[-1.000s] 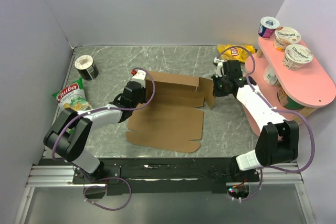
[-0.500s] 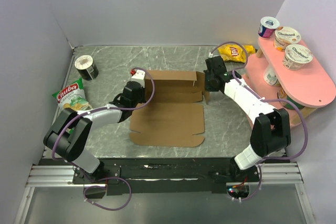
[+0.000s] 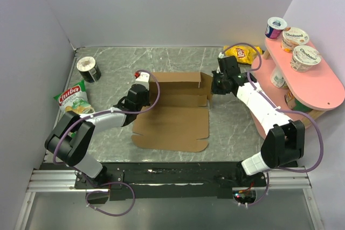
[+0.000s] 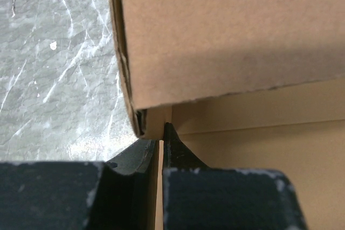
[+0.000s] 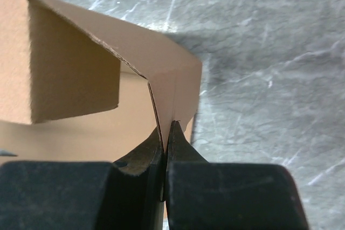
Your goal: Fold the paper box
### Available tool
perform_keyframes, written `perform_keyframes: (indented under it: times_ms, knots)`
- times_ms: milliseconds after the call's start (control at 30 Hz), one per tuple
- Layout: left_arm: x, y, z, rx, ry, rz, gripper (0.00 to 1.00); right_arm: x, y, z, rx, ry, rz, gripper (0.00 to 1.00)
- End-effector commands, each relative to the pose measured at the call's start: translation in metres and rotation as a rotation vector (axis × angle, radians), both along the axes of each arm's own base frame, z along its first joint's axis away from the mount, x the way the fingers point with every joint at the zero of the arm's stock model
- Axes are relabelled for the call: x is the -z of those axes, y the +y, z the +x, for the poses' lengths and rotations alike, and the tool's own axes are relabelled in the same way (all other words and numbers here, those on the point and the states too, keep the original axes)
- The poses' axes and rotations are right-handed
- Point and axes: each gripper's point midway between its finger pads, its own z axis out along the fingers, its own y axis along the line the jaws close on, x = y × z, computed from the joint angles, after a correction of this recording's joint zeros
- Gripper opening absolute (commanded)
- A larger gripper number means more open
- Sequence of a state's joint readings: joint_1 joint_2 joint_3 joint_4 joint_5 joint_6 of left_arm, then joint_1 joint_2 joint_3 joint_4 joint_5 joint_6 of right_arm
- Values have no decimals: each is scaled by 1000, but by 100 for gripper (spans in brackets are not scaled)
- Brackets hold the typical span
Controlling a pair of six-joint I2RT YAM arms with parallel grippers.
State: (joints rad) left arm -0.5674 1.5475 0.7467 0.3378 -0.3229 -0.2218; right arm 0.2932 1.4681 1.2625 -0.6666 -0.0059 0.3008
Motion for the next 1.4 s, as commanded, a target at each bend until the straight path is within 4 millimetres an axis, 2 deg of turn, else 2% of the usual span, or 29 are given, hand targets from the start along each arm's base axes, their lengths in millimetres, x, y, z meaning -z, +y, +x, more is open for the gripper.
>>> perform_keyframes:
  times_ms: [0,267,300,333,400,567,800,1000,1367]
  knots:
    - [-11,-11,-1,32,-19,17,1,-55,34,15,-33,-152,223,0]
    - [-12,-13,-3,39,-19,13,1,-56,34,15,-19,-173,237,0]
    - [-13,-13,-3,42,-20,8,1,-62,33,17,-18,-203,242,0]
    - [-13,-15,-3,50,-21,2,1,-58,33,16,-21,-209,241,0]
    - [-16,-22,-6,90,-27,-21,1,-62,37,15,-38,-254,253,0]
    - [-18,-31,-9,129,-18,-58,1,-50,44,19,-10,-313,236,0]
    - [-19,-36,-11,147,-8,-79,1,-45,73,22,-4,-360,265,0]
    - [-22,-38,-11,159,-17,-83,1,-52,99,22,0,-419,325,0]
    - [-27,-49,-18,241,-45,-63,1,-67,116,39,104,-473,447,0]
